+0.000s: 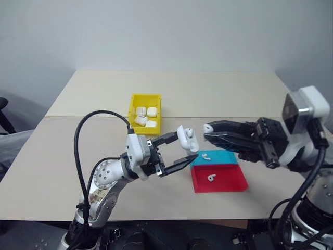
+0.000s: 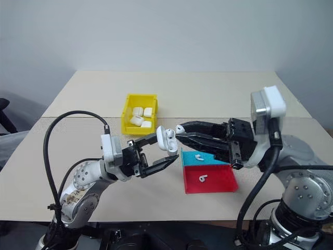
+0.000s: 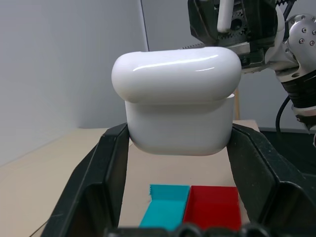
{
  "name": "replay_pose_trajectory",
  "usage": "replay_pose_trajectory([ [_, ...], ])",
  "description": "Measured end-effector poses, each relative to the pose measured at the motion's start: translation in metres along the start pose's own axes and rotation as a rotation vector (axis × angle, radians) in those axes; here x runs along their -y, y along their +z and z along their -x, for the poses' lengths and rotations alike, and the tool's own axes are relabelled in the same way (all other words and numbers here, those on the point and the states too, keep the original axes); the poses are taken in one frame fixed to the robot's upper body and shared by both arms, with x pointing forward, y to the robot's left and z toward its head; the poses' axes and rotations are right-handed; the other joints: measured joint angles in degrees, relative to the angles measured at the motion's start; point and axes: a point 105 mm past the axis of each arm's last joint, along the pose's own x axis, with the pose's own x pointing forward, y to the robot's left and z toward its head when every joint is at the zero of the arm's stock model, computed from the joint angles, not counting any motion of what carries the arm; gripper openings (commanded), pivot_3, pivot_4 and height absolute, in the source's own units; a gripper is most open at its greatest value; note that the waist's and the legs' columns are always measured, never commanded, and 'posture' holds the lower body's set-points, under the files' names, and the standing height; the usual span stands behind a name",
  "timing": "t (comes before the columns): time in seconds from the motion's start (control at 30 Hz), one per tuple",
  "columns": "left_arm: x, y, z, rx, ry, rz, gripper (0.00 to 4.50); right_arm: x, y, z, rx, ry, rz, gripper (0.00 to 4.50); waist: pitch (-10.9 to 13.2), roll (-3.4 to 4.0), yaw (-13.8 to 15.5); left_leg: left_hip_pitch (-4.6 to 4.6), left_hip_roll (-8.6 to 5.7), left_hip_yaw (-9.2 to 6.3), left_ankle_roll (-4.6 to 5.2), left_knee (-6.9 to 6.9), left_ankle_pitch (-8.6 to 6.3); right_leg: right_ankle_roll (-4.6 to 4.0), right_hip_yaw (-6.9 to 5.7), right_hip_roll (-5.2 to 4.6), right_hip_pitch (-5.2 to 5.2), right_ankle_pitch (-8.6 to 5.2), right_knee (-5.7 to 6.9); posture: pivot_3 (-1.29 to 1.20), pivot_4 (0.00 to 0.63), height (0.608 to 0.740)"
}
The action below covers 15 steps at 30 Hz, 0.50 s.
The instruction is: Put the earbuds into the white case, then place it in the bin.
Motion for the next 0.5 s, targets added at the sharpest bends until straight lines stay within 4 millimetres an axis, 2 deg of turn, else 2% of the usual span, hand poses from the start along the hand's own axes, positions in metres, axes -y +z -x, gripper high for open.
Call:
replay_pose_trajectory([
  [0.23,0.003,0.004,-0.002,0.03,-0.022,0.021,2.75,-0.006,-0.007,-0.006,0.038,0.008,0.009,1.33,0.0,0.0,0.07,-0.01,-0.01,-0.04,0.0,-0.01,0.0,0.0,-0.01,0.0,0.02,0.0,-0.06,0.0,0.15,0.74],
  [0.5,0.006,0.008,-0.003,0.039,-0.034,0.01,2.75,-0.008,-0.024,-0.005,-0.005,0.007,-0.012,1.33,0.0,-0.01,0.01,0.0,0.0,-0.06,0.0,0.0,0.0,0.0,-0.01,0.02,0.03,0.0,-0.06,0.0,0.15,0.74],
])
